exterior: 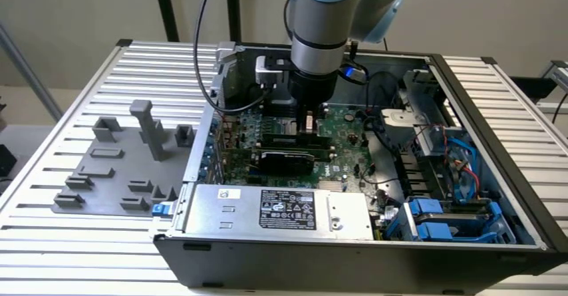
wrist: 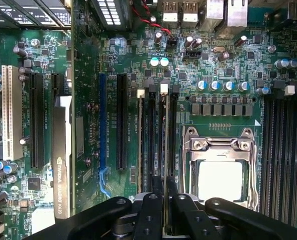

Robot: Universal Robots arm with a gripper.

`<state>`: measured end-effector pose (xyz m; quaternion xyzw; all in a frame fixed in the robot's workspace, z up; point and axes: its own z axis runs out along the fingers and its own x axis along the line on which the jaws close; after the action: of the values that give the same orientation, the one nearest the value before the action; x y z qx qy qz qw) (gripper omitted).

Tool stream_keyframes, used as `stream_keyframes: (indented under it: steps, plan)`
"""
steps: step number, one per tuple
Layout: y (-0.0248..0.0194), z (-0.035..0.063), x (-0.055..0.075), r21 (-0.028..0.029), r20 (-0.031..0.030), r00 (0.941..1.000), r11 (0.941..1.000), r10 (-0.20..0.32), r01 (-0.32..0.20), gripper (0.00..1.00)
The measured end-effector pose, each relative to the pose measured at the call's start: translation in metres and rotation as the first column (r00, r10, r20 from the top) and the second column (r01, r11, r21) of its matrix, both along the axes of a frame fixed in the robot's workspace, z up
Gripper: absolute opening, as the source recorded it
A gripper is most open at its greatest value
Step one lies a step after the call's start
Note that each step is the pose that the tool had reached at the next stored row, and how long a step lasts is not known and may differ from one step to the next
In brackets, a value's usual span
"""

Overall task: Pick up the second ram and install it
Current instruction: 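Insert the second ram into the second slot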

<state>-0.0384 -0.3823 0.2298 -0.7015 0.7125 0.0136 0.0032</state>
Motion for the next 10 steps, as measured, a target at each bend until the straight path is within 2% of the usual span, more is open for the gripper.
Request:
stream_keyframes:
  steps: [5,10]
  plan:
    - [-0.0001,-0.0009,-0.0004,-0.0039,0.0003,1.0000,1.0000,0.000,0.000,0.14]
    - [-0.0001,-0.0020,-0.0008,-0.0041,0.0033,1.0000,1.0000,0.000,0.000,0.14]
